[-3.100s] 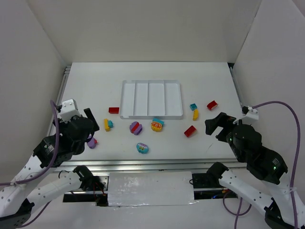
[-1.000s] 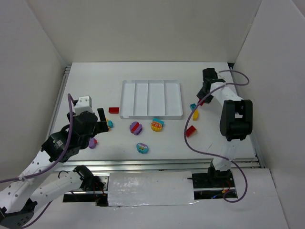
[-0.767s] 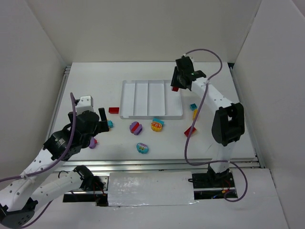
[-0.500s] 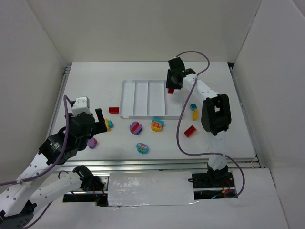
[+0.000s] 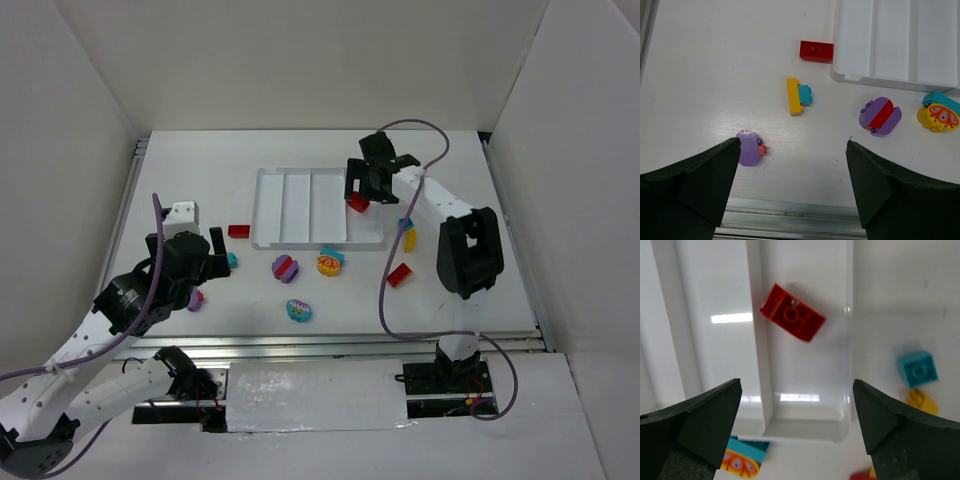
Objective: Sort the legos into containers by color
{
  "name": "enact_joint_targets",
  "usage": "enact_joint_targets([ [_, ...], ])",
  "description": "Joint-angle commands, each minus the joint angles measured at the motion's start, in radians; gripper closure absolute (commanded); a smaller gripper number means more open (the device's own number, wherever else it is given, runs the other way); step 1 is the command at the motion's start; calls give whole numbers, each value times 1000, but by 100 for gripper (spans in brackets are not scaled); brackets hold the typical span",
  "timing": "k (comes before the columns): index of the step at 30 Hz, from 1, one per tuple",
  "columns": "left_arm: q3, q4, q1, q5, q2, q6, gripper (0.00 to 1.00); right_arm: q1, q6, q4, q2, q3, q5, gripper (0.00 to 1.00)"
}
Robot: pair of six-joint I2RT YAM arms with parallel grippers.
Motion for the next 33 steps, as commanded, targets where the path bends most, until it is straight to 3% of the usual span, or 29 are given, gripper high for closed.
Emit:
enact_joint_targets([
  [1,2,32,4,-3,-13,16,1,12,102,0,-217,-143,51,0],
  [3,0,35,7,2,-19,20,0,23,161,-11,-333,-248,102,0],
  [6,-1,43,9,5,-25,23,1,27,344,14,-491,-552,197,0],
  [12,-3,58,18,42,-15,42,0,99,581,69,-714,-863,326,0],
  [16,-7,69,20,63,-7,56,0,109,629,92,-753,-931,333,1],
  [23,-12,72,20,85,-8,63,1,112,633,130,-638,-913,332,5],
  [26,-13,76,20,91,-12,66,0,112,635,167,-609,-914,338,12],
  [32,-15,81,20,102,-7,73,1,113,621,179,-573,-893,346,48],
  [33,-13,82,20,103,-7,73,0,118,595,182,-576,-893,344,60],
])
